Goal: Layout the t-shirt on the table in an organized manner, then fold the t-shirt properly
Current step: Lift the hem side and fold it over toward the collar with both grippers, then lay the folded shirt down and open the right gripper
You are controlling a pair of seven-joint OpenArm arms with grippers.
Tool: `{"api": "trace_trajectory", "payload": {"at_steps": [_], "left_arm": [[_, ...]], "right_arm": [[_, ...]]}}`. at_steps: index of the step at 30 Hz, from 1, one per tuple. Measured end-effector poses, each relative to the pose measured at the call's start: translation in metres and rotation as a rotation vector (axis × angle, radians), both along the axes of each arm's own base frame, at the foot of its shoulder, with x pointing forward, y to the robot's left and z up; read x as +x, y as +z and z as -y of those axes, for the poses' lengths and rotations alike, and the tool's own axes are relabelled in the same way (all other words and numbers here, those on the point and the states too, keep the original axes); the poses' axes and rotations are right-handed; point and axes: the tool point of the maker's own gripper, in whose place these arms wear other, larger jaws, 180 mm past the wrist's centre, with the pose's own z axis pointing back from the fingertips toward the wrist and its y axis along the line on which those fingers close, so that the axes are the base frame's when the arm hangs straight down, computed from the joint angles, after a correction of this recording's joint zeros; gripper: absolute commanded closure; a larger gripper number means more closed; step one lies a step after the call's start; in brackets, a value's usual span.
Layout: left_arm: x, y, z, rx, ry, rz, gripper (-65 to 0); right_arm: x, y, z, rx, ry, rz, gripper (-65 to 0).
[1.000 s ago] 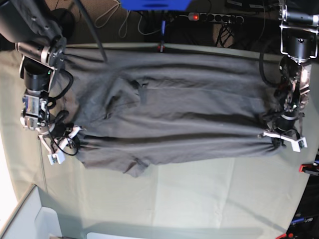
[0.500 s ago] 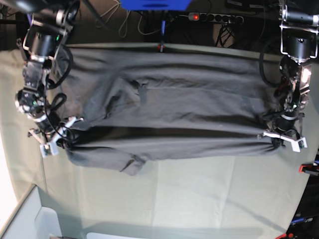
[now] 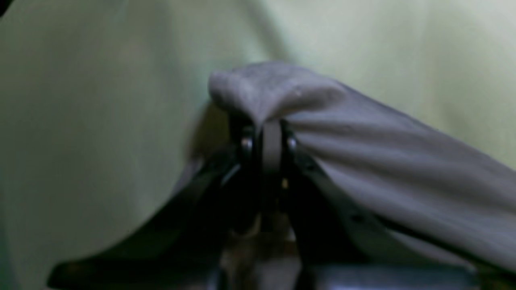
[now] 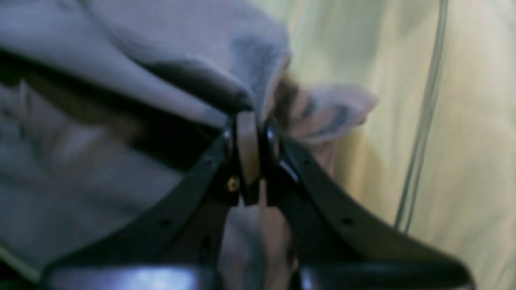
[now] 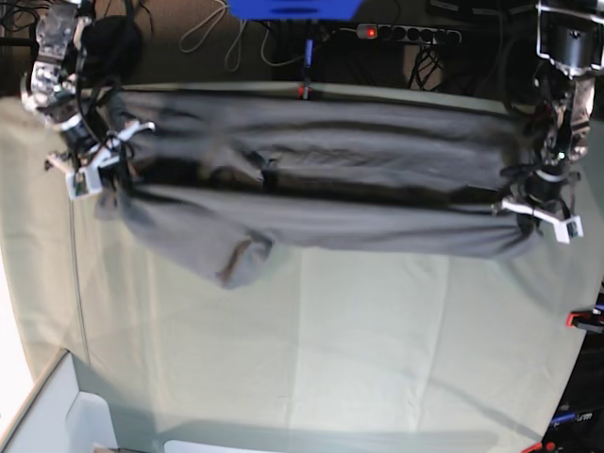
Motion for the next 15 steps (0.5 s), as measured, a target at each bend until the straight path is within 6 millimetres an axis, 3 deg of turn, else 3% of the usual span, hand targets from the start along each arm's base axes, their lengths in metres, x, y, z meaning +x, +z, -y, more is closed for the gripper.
{"api": "trace_trajectory", "payload": {"at_steps": [10,15], "left_arm": [[-0.003,-0.003,0.001,-0.004,-0.001,-0.004,-0.1],[-0.004,-0.004,0.001,-0.004,-0.001,-0.007,-0.1]], "right_arm": [[-0.027,-0.021,-0.001,0.016,-0.007,-0.073,-0.9],[-0.028,-0.021,0.000,0.015,-0.008,-0.076,-18.6]]}}
